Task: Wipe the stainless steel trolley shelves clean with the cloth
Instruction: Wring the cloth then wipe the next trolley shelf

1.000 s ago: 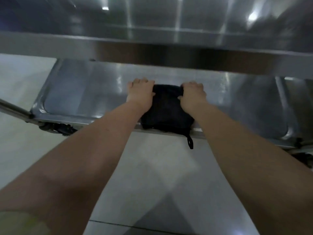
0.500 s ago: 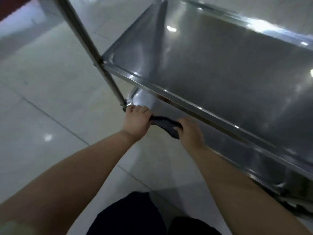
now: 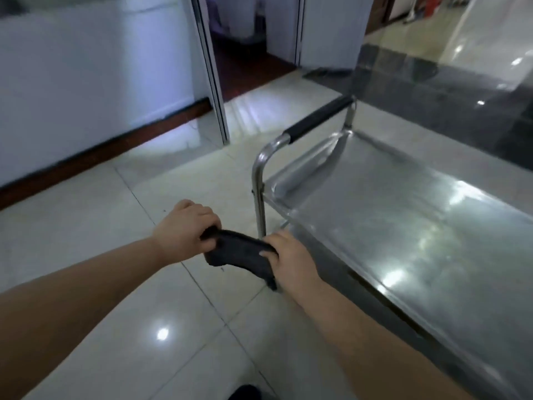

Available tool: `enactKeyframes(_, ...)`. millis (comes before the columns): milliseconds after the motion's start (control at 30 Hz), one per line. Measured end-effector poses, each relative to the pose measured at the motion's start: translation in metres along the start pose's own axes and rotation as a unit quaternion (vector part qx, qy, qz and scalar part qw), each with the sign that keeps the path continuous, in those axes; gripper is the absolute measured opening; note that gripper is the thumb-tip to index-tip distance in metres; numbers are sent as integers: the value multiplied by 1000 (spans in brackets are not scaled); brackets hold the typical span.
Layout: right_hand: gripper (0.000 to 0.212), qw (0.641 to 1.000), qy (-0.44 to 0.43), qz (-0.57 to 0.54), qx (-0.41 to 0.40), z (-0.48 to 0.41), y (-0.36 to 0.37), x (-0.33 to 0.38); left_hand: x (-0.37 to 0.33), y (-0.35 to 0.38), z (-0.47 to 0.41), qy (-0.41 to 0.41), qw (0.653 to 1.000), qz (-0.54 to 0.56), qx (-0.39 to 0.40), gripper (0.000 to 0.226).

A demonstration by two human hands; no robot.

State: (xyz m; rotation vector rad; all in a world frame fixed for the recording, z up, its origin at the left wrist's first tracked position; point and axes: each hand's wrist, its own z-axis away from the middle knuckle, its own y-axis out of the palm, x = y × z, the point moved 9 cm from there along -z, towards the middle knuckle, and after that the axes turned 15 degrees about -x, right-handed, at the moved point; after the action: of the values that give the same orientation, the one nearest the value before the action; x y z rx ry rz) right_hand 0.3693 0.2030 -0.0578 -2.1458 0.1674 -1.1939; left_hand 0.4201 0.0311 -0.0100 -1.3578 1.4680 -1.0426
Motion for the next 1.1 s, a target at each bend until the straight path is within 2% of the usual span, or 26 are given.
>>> enactKeyframes(100, 18, 998, -43, -11, -35, -68, -85, 91, -3, -134, -39, -19, 996, 5, -82, 14)
enactKeyframes(200, 19, 992, -106, 23, -72, -131, -159, 176, -2, -244, -74, -43, 990, 8, -134, 12)
enactKeyframes(333, 22, 978, -165, 71, -107, -191, -220, 268, 13, -351, -102, -51, 974, 13, -221, 34)
enactKeyframes(400, 19, 972, -181, 88, -121, -212, -233, 303, 30, -384, -110, -65, 967, 10, -247, 21)
enactKeyframes(467, 14, 967, -187, 102, -138, -232, -238, 330, 50, -404, -120, -76, 964, 12, -253, 9)
enactKeyframes(600, 13, 961, -180, 128, -168, -273, -228, 373, 100, -427, -138, -83, 968, 22, -235, 10)
enactKeyframes(700, 16, 953, -175, 163, -185, -304, -215, 403, 138, -450, -148, -61, 962, 5, -268, 16)
enactKeyframes(833, 18, 943, -178, 175, -219, -339, -198, 436, 182, -483, -169, -10, 937, -26, -349, 16)
enactKeyframes(933, 16, 940, -164, 183, -236, -371, -190, 446, 214, -496, -200, 2, 922, -8, -386, 19)
enactKeyframes(1100, 12, 932, -124, 212, -267, -430, -186, 436, 247, -490, -272, 24, 924, 8, -380, 18)
